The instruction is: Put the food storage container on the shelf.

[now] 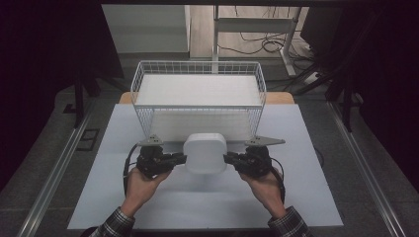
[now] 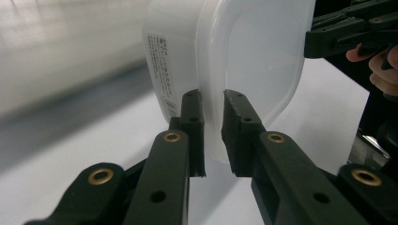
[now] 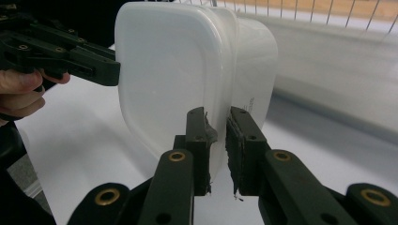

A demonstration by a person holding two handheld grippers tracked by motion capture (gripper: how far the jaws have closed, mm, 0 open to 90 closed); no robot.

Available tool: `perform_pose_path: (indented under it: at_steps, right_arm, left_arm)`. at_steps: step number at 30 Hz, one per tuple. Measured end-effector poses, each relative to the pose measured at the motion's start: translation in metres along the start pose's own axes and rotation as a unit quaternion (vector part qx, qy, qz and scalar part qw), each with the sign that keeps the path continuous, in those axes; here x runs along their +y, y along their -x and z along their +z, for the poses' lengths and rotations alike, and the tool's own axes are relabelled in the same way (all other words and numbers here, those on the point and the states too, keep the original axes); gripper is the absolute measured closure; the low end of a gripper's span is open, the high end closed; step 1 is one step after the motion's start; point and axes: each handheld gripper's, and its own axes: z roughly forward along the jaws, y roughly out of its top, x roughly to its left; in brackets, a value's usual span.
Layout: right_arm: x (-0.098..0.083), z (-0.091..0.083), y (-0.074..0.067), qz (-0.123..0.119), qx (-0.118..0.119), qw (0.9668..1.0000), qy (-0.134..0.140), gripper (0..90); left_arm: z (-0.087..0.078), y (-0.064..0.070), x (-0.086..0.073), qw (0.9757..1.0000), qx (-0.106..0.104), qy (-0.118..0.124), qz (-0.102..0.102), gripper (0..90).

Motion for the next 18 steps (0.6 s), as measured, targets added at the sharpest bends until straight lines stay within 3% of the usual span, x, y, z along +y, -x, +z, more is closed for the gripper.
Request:
perform_pose_path:
  at_steps: [9, 18]
  right_arm:
    - [0.031, -0.007, 0.0, -0.011, 0.003, 0.9996, 0.024, 78.8]
    - [0.058, -0.007, -0.003, -0.013, 0.021, 0.9985, 0.049, 78.8]
  left_arm:
    - [-0.016, 0.001, 0.028, 0.9996, 0.014, 0.022, 0.013, 79.9]
    - [-0.038, 0.001, 0.051, 0.9987, 0.025, 0.039, 0.021, 79.8]
